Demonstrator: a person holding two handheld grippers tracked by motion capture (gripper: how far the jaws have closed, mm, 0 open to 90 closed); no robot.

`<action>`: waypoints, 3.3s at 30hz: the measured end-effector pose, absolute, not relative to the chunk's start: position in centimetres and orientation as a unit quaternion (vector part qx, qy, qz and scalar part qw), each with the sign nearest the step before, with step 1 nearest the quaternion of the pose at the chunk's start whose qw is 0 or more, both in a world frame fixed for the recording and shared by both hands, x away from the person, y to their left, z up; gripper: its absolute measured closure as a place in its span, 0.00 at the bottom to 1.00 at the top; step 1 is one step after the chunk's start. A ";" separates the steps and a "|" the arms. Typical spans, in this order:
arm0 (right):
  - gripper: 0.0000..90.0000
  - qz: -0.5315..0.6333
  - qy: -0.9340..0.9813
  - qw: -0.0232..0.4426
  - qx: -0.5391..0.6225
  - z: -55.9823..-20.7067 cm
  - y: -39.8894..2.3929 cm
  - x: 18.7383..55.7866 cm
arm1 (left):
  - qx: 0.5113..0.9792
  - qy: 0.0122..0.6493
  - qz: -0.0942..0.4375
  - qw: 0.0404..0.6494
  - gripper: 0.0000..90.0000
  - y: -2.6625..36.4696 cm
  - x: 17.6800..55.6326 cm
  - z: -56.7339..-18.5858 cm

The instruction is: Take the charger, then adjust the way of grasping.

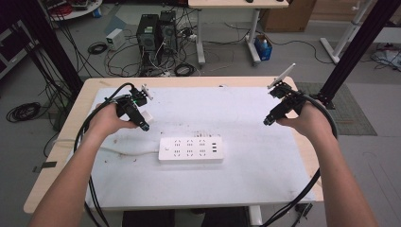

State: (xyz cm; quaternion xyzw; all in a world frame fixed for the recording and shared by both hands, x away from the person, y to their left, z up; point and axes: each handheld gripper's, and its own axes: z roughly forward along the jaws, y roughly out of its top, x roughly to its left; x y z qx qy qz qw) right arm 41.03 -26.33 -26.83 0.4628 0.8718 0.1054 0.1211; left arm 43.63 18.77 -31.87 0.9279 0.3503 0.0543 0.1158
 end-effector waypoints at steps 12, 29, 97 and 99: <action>0.20 0.099 0.872 0.123 0.463 -26.5 -26.0 40.9 | 0.926 0.353 0.056 0.119 0.47 19.1 43.1 -30.7; 0.20 0.165 0.838 0.073 0.515 -25.8 -26.9 40.6 | 0.940 0.280 0.077 0.182 0.47 16.0 41.8 -28.7; 0.69 0.191 0.901 -0.004 0.389 -23.8 -17.4 39.7 | 0.954 0.268 0.108 0.082 0.19 14.3 39.6 -31.7; 0.69 0.180 0.909 0.001 0.375 -23.8 -17.0 39.6 | 0.952 0.279 0.103 0.069 0.19 15.3 39.9 -32.1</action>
